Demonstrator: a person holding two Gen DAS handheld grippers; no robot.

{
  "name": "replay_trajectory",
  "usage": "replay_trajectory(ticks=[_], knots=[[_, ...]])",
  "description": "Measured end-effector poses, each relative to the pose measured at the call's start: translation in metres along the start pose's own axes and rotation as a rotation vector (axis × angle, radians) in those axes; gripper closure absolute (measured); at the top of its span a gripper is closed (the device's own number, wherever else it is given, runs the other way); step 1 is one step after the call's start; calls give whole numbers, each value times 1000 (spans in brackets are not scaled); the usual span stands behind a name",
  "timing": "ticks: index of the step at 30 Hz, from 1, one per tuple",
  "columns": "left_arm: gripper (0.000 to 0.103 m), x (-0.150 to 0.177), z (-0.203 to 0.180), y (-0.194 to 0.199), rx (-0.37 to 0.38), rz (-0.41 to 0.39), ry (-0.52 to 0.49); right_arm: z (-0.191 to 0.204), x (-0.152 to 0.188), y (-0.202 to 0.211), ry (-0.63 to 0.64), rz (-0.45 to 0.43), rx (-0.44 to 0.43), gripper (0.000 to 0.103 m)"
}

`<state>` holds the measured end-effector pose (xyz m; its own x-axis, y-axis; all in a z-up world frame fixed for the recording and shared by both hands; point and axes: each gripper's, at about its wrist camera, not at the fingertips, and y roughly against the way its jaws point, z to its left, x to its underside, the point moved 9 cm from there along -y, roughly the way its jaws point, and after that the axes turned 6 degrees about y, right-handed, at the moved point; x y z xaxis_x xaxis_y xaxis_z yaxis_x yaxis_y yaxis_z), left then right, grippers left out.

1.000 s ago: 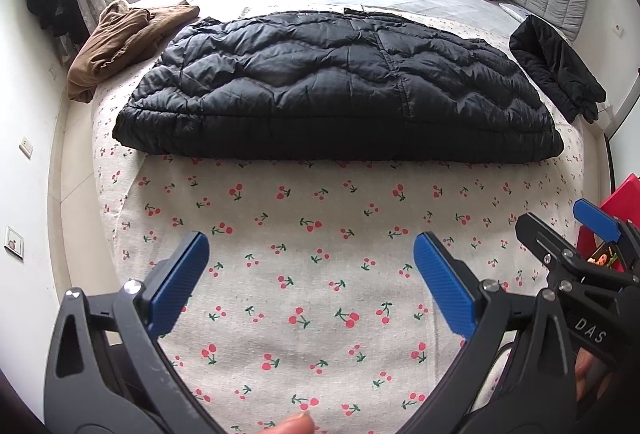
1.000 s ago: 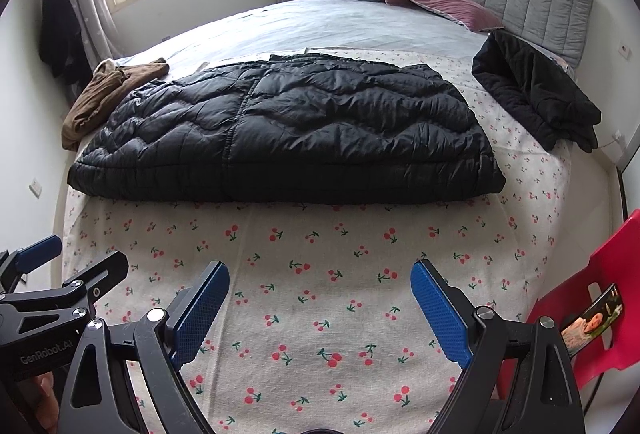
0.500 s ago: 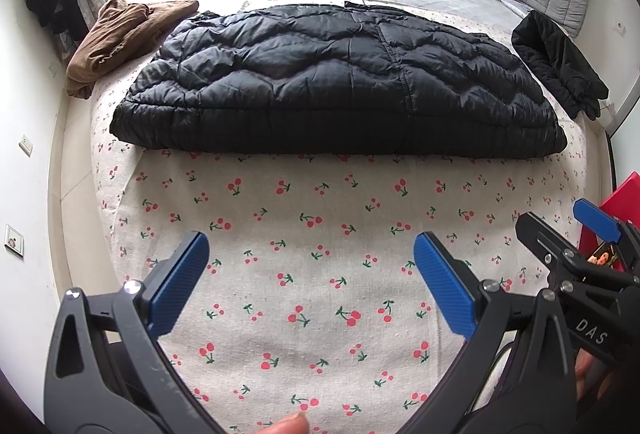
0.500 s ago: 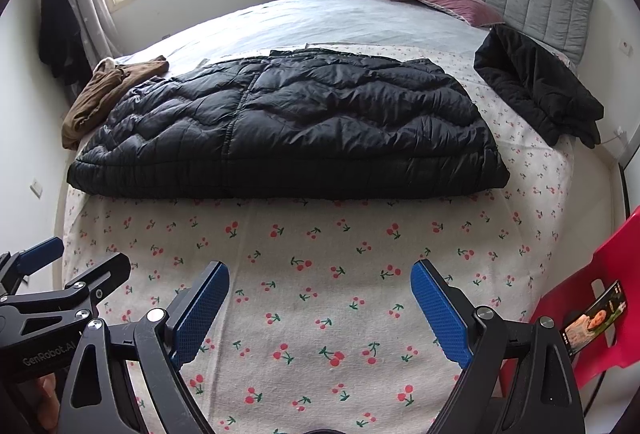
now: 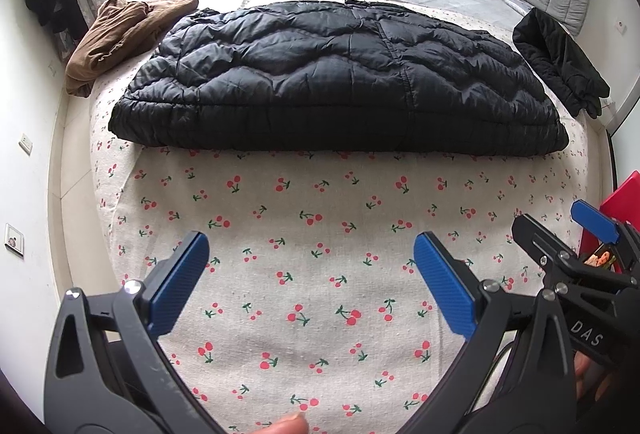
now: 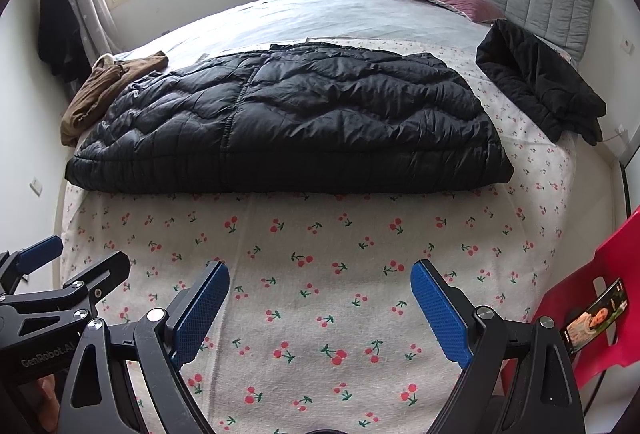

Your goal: Fold large clothes

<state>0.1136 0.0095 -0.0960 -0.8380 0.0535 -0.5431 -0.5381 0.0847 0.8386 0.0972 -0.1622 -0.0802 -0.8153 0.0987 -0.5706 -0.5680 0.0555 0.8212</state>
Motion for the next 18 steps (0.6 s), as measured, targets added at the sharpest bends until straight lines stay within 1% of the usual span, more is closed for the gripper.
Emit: replay_trajectory(ticks=[18], knots=[[1,3,-1,-10,-18,9,-14,1,4,-9,-9,21,-2,10]])
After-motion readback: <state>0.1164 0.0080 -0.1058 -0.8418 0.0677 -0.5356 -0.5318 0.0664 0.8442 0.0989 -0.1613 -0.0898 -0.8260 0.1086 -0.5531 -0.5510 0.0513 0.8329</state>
